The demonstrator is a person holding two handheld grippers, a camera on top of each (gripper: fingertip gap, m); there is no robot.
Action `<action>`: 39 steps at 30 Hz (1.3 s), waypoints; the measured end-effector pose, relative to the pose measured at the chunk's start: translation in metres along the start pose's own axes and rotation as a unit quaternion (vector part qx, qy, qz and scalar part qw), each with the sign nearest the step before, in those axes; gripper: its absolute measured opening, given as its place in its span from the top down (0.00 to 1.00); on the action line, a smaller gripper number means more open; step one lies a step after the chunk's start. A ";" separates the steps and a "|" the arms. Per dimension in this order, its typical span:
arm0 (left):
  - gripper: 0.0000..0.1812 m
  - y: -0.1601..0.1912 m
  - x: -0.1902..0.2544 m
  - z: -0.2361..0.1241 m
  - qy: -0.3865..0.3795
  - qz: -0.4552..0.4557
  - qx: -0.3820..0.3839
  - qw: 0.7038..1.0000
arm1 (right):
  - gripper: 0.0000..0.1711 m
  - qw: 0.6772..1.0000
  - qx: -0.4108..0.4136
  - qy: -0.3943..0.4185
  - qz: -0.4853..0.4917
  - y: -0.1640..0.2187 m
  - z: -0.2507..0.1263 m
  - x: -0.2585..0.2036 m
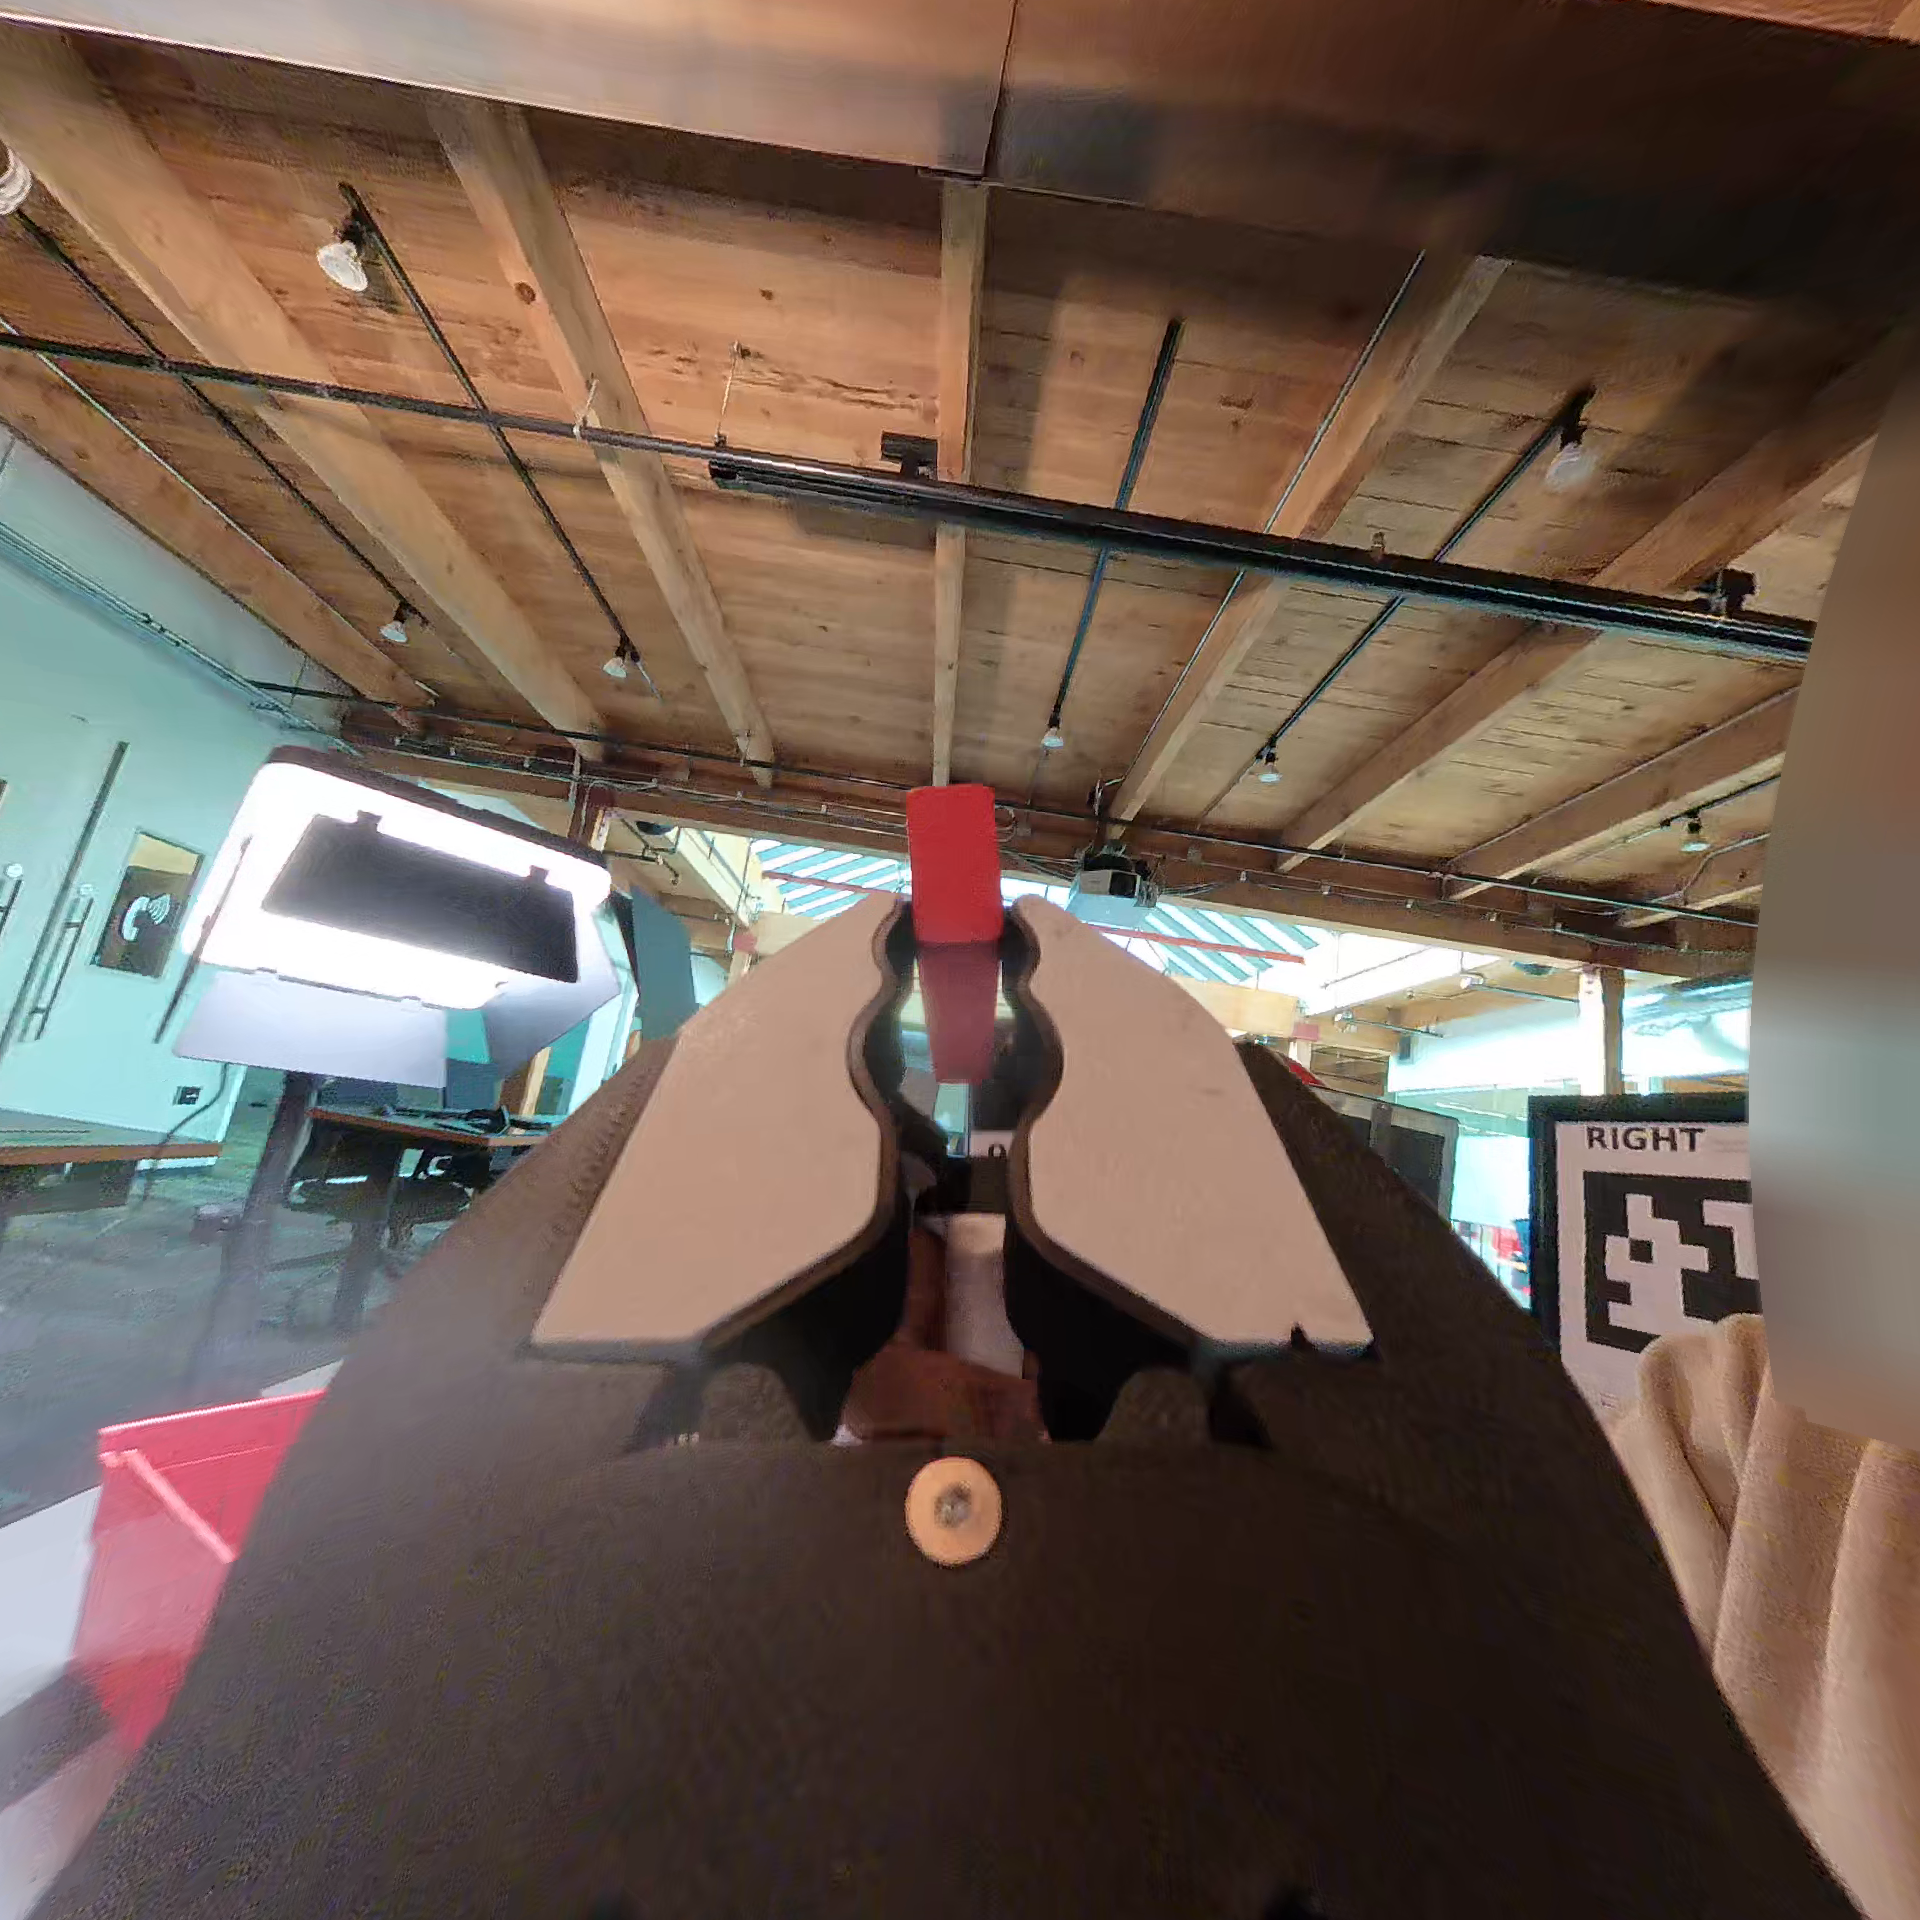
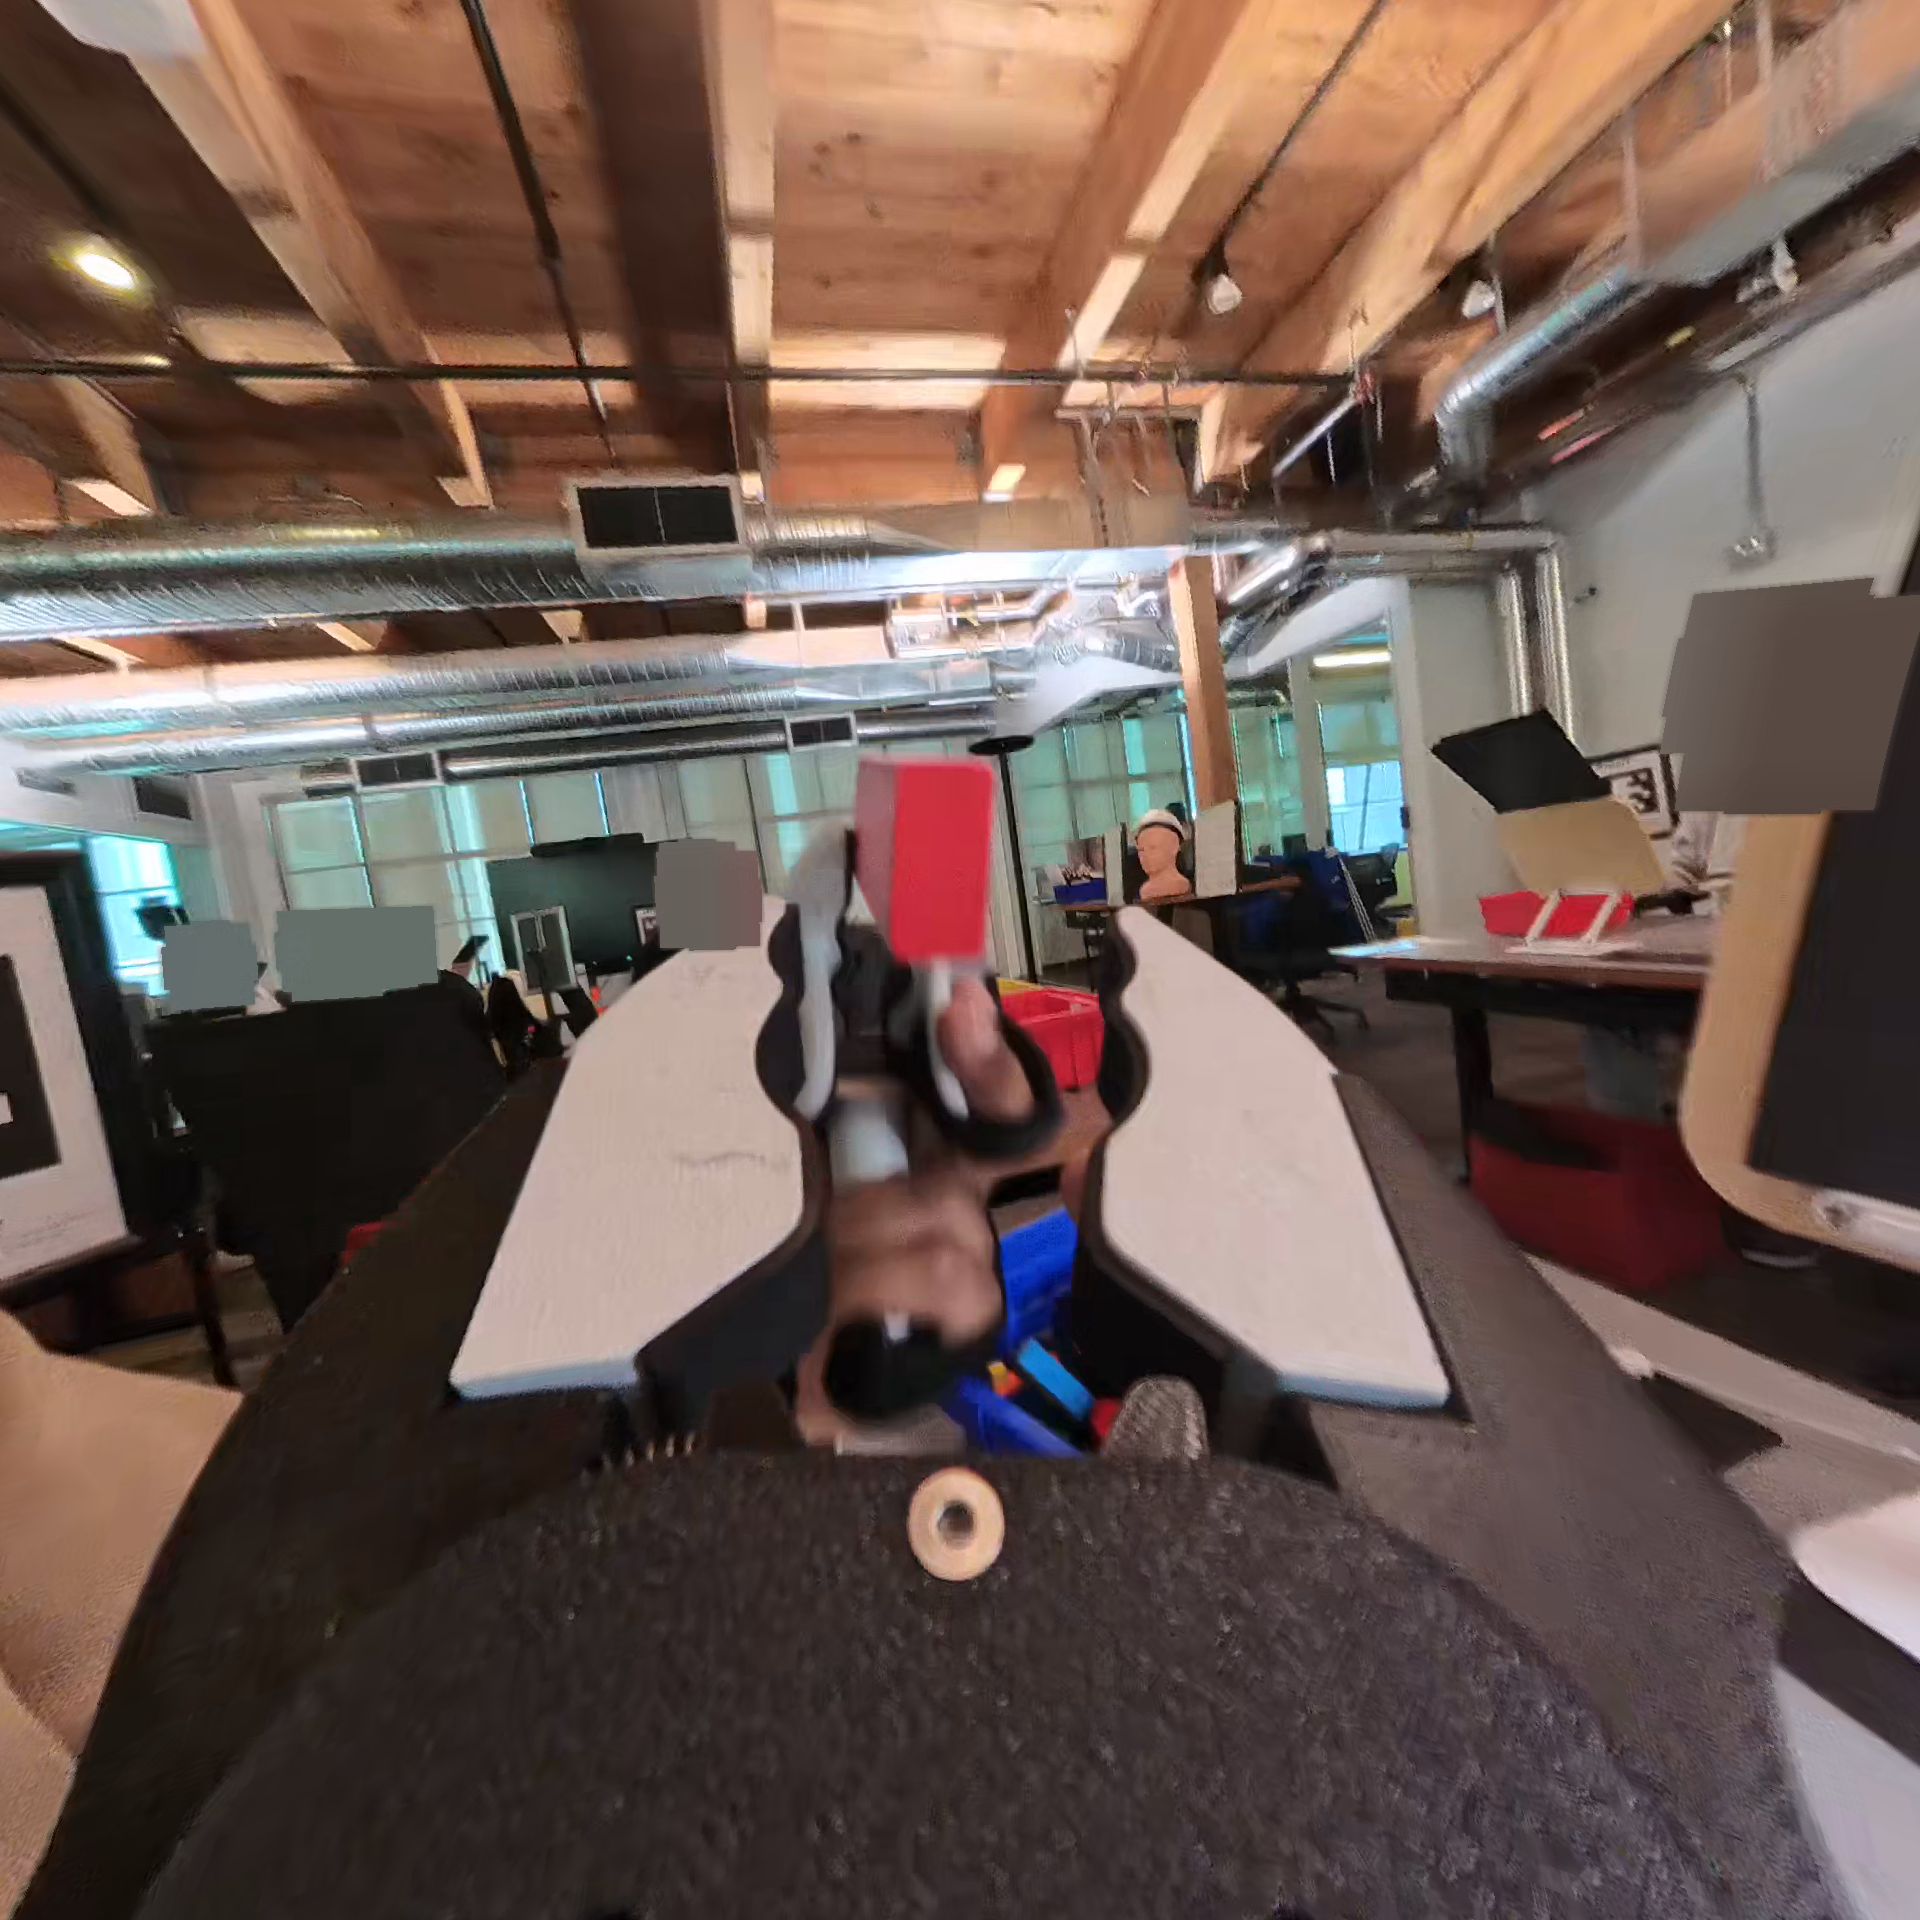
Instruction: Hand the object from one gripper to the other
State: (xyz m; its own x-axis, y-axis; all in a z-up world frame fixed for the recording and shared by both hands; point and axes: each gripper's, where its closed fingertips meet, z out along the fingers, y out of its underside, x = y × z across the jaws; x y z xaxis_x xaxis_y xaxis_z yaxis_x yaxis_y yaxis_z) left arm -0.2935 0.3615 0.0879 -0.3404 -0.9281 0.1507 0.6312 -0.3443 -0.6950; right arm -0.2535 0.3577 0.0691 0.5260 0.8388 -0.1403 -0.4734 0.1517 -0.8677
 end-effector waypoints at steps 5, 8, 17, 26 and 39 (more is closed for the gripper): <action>0.91 0.020 0.016 0.001 0.000 0.006 -0.010 1.000 | 0.89 0.999 -0.001 -0.023 -0.047 0.002 0.014 -0.031; 0.89 0.036 0.003 -0.005 -0.029 0.030 -0.089 0.995 | 0.90 0.996 -0.071 -0.020 -0.054 0.010 0.005 -0.020; 0.89 0.078 0.001 -0.024 -0.018 0.086 -0.315 0.945 | 0.90 0.957 -0.272 -0.067 -0.072 0.048 -0.028 -0.014; 0.90 0.055 -0.001 -0.025 -0.005 0.038 -0.261 0.965 | 0.88 0.979 -0.176 -0.055 -0.088 0.017 -0.028 -0.007; 0.89 0.102 -0.009 -0.064 -0.028 0.220 -0.494 0.841 | 0.90 0.914 -0.379 -0.065 -0.130 0.092 -0.038 -0.009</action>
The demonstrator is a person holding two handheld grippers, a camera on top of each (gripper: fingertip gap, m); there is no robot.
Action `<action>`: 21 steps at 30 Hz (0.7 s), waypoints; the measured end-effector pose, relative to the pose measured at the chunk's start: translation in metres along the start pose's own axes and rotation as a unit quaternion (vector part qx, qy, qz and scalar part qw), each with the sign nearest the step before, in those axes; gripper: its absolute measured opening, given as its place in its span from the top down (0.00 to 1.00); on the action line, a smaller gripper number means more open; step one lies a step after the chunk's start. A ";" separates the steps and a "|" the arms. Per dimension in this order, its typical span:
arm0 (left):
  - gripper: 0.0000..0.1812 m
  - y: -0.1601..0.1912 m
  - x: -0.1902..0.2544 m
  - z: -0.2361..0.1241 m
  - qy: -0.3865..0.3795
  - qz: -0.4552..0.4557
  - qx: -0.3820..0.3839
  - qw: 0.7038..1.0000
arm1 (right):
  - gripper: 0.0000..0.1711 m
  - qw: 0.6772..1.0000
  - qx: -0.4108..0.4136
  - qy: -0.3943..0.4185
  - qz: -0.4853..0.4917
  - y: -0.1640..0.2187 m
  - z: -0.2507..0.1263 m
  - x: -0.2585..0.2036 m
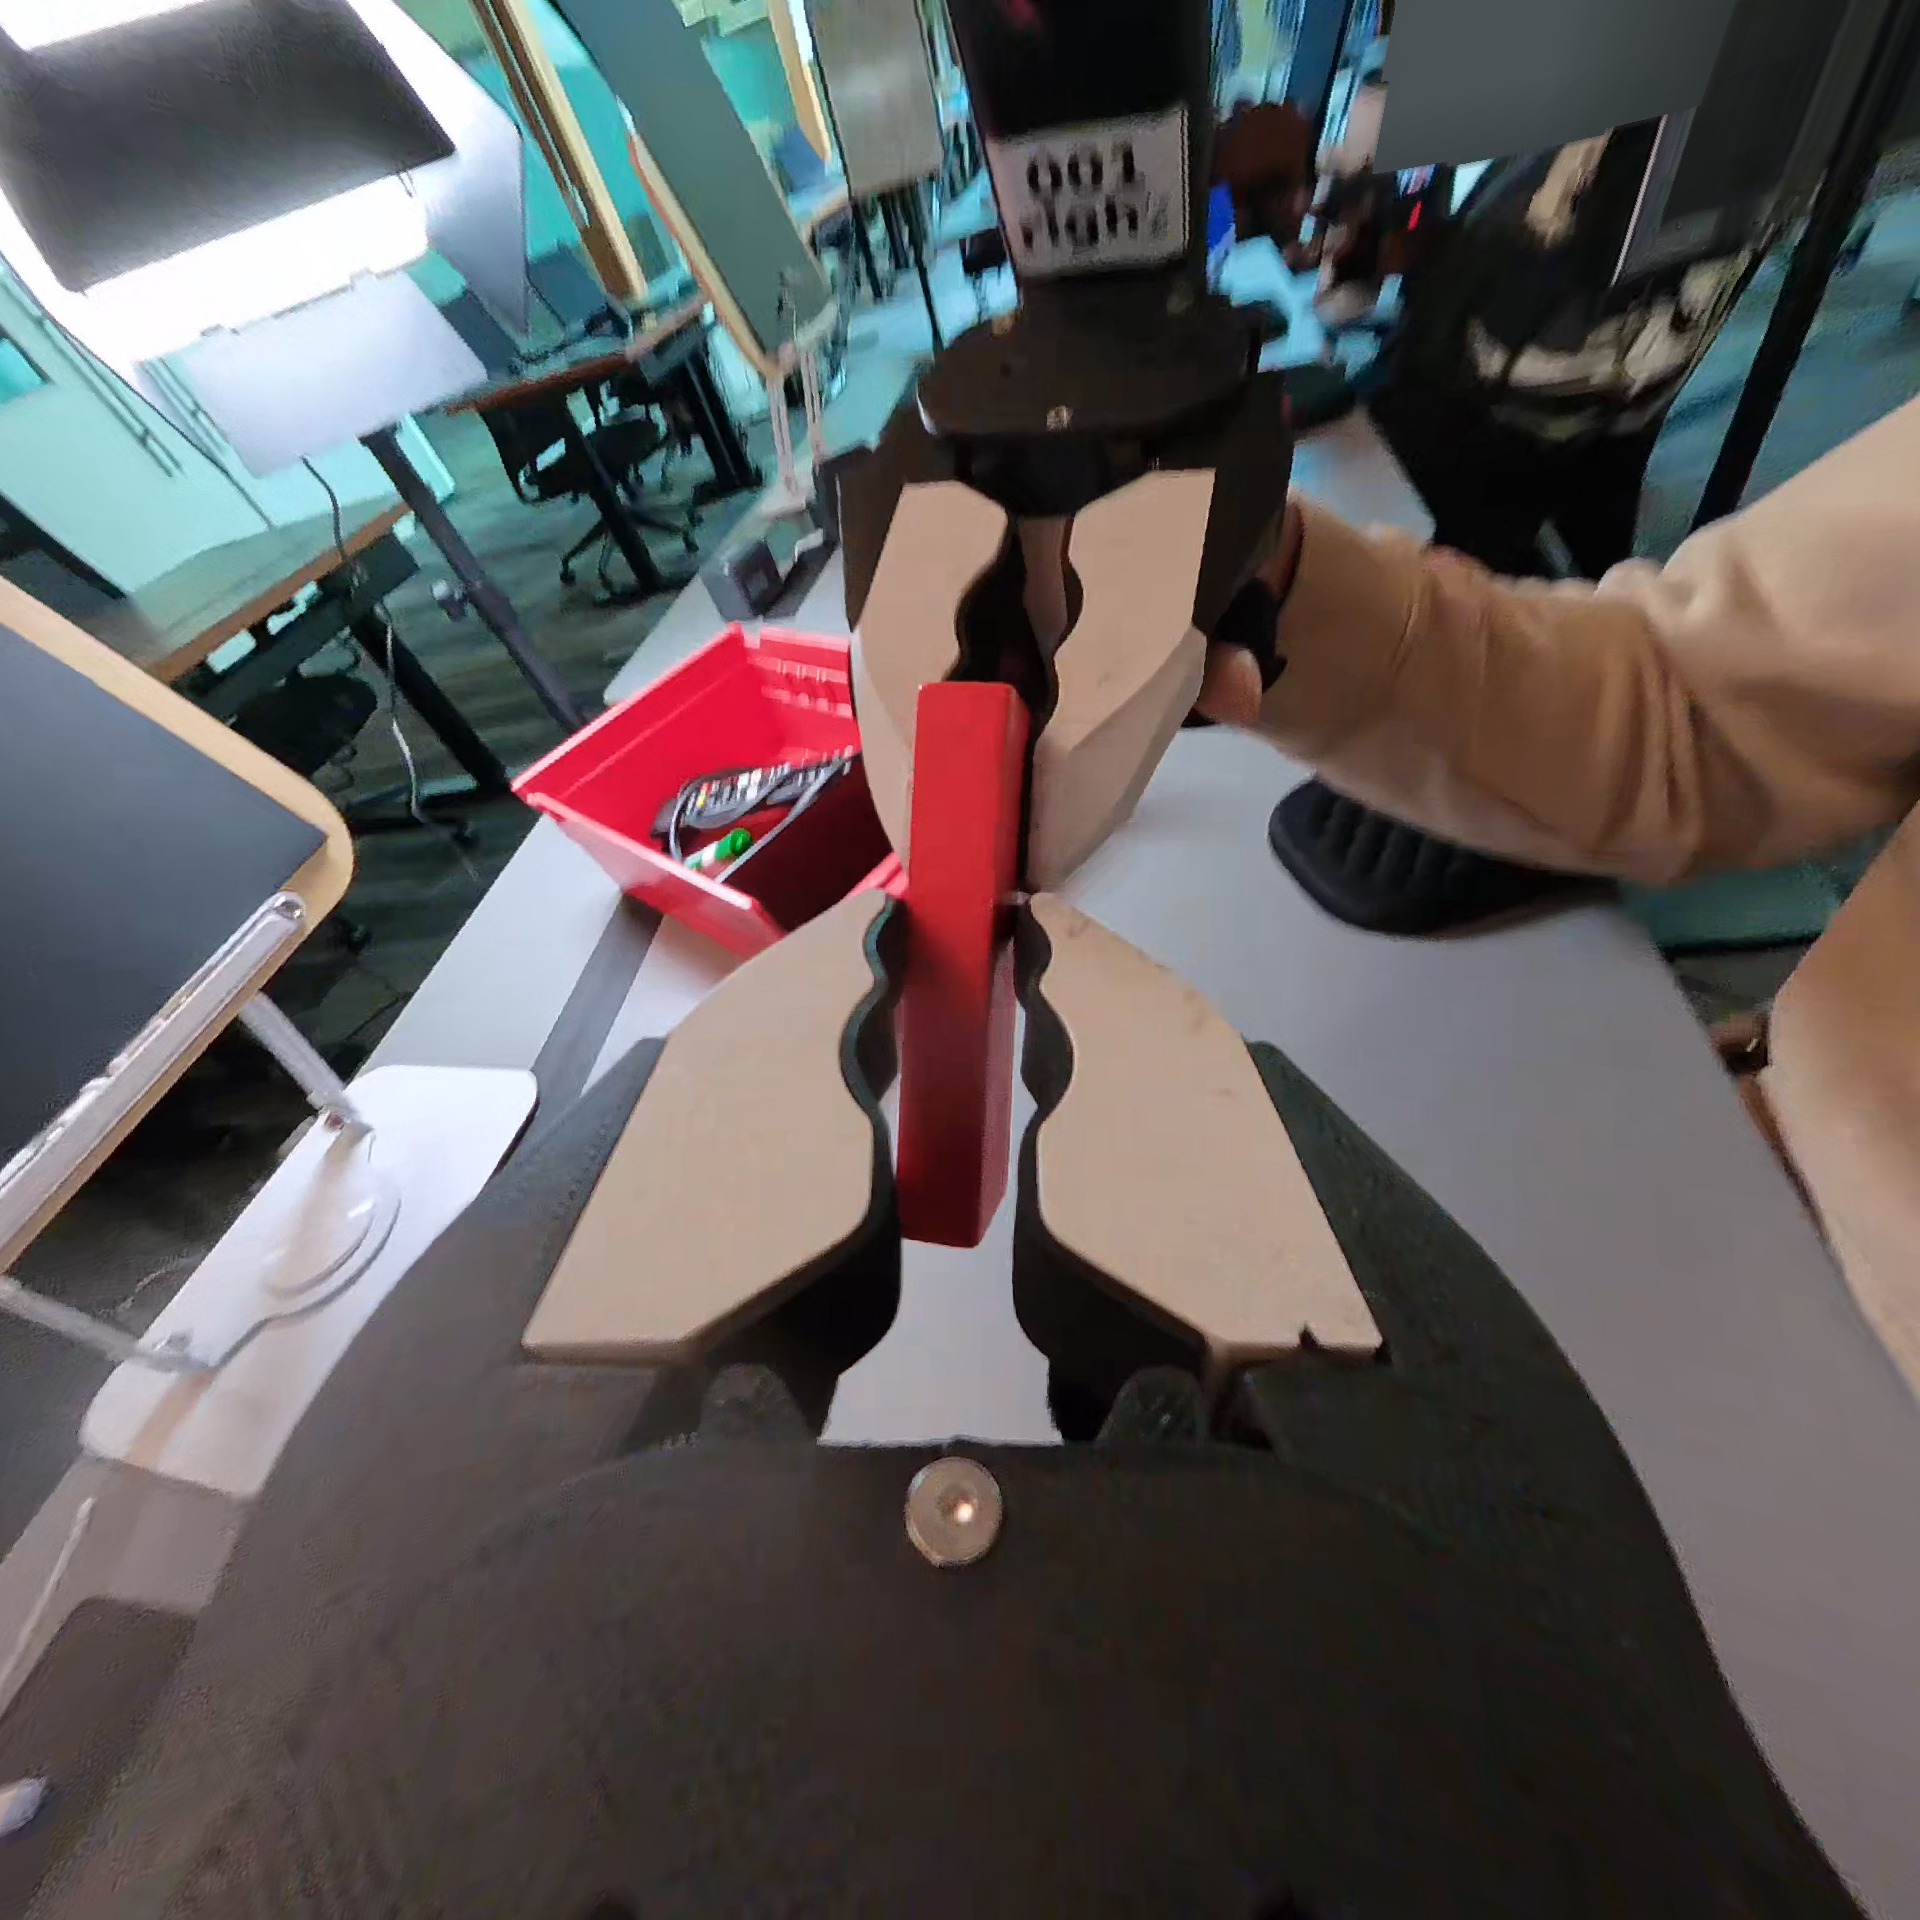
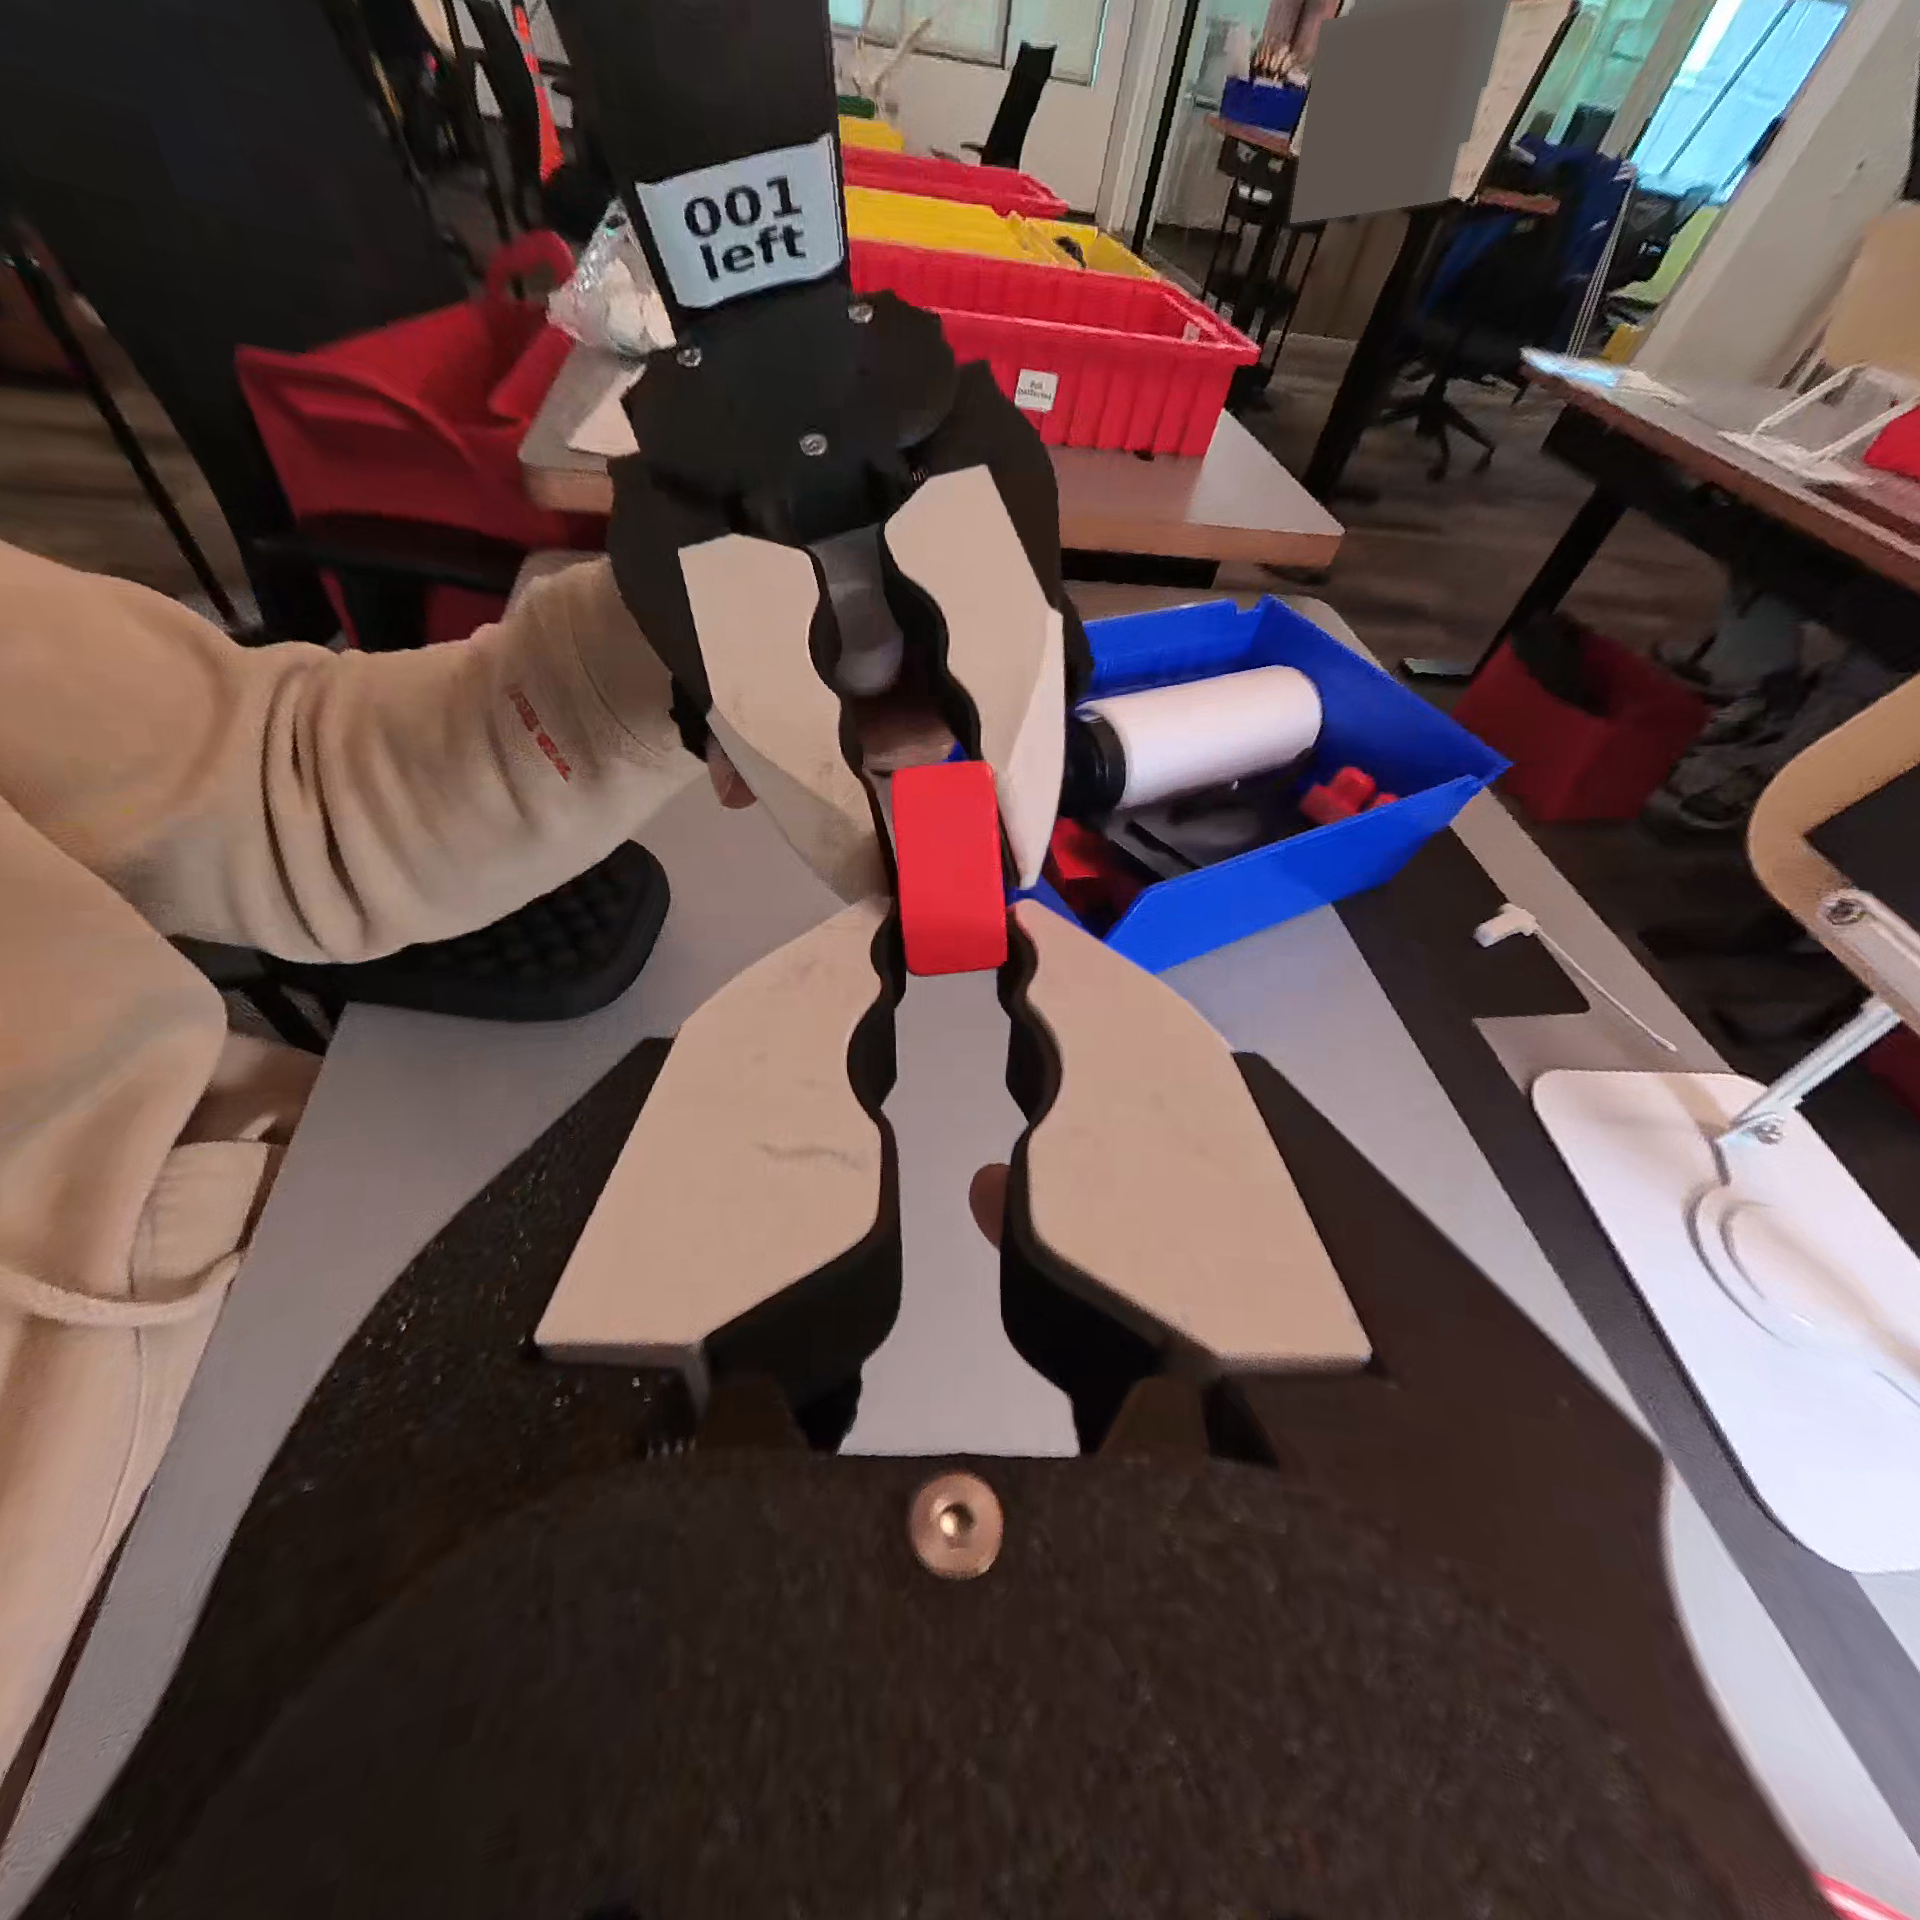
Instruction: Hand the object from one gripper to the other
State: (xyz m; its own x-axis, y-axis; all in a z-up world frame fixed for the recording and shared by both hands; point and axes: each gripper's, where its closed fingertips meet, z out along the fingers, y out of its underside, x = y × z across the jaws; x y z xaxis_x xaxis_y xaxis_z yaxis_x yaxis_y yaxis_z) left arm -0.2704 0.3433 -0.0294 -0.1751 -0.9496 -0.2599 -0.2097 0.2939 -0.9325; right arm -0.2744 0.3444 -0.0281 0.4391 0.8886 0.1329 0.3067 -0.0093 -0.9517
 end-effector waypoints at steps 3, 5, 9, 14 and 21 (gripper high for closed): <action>0.91 -0.022 -0.004 -0.006 0.017 -0.052 0.088 0.995 | 0.89 0.997 0.080 0.003 0.010 -0.022 -0.008 0.004; 0.91 -0.032 -0.007 -0.009 0.030 -0.082 0.147 0.985 | 0.89 0.989 0.150 0.001 0.017 -0.038 -0.019 0.006; 0.91 -0.034 -0.008 0.001 0.042 -0.117 0.187 0.974 | 0.89 0.970 0.230 -0.029 0.069 -0.052 -0.033 0.011; 0.90 -0.017 0.002 0.021 0.047 -0.097 0.124 0.986 | 0.92 0.983 0.178 -0.024 0.045 -0.039 -0.031 0.011; 0.91 -0.005 -0.005 0.027 -0.004 -0.080 0.063 0.995 | 0.91 0.998 0.064 -0.007 0.017 -0.009 -0.013 0.008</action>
State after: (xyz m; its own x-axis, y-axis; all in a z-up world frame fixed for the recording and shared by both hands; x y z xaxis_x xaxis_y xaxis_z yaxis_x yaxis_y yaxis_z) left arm -0.2424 0.3442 -0.0305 -0.1412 -0.9843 -0.1063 -0.1130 0.1227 -0.9860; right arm -0.2632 0.3454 -0.0147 0.4349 0.8952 0.0973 0.1811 0.0189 -0.9833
